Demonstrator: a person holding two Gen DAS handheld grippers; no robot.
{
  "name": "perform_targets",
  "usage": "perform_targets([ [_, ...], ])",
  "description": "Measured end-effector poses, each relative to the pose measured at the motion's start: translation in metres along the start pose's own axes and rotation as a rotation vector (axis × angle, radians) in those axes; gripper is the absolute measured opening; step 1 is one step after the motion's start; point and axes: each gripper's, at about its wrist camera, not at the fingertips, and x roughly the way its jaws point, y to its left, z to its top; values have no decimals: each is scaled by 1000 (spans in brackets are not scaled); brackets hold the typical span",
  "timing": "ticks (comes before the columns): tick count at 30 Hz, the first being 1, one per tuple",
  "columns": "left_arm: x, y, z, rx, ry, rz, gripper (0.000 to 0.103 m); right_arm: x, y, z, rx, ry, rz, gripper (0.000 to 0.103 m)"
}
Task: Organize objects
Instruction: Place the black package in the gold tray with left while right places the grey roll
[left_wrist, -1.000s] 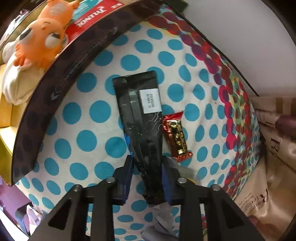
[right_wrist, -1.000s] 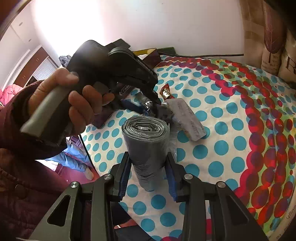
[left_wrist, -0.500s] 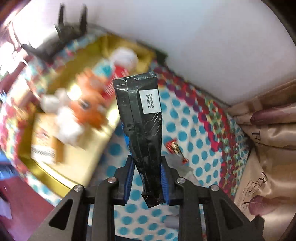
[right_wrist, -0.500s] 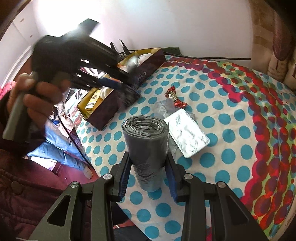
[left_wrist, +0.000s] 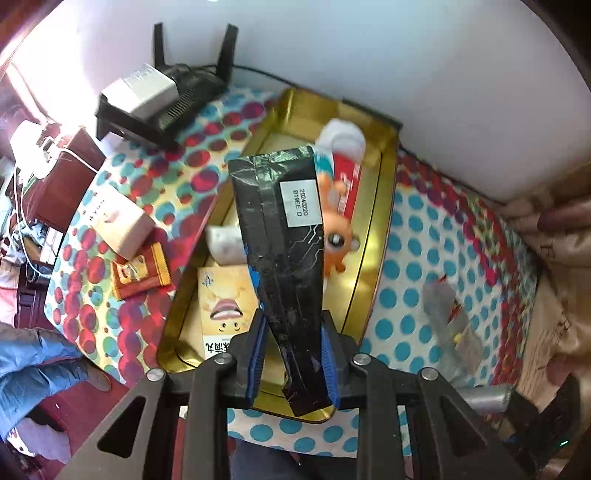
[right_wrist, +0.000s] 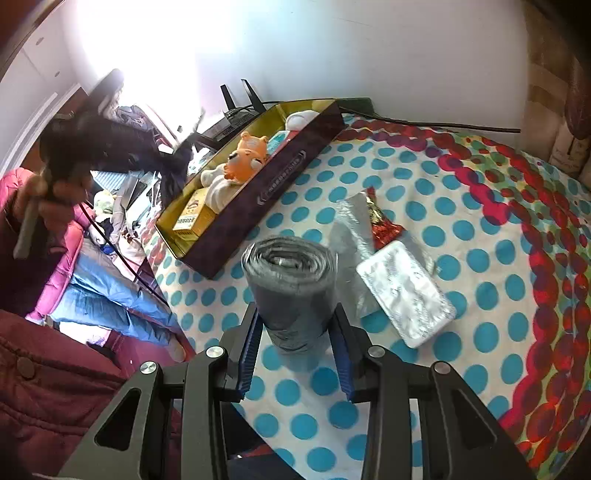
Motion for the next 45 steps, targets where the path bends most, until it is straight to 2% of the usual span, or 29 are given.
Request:
perform_targets([
  [3,11,-1,-6,51,-4,13,28,3,9,5,1,-4,-7,34],
  [8,24,11,-6,35,26,-6,32,7,24,10,3,-13,-24,34],
  [13,13,19,-5,76,-38,21,38,11,29,14,36,-32,-31,34],
  [15,4,22,-6,96,-63,1,39,11,30,17,62,-48,-29,34],
  [19,-11,34,-7,73,-105,-14,42,8,31,28,121,-91,12,34],
  [22,-21,45,-8,48,-136,-18,42,-1,35,48,131,-138,33,34],
  [26,-29,61,-11,23,-167,-16,42,-21,54,90,49,-201,23,34],
  [31,-34,78,-17,-16,-183,-34,42,-47,87,150,-46,-296,61,34],
  [37,-40,96,-25,-49,-193,-41,42,-67,135,219,-131,-412,220,34],
  [40,-43,103,-29,-70,-203,-42,42,-55,151,241,-141,-417,274,34],
  [43,-46,109,-34,-88,-216,-33,43,-22,156,252,-120,-356,272,34],
  [45,-49,112,-39,-83,-234,5,43,8,149,253,-80,-288,278,34],
])
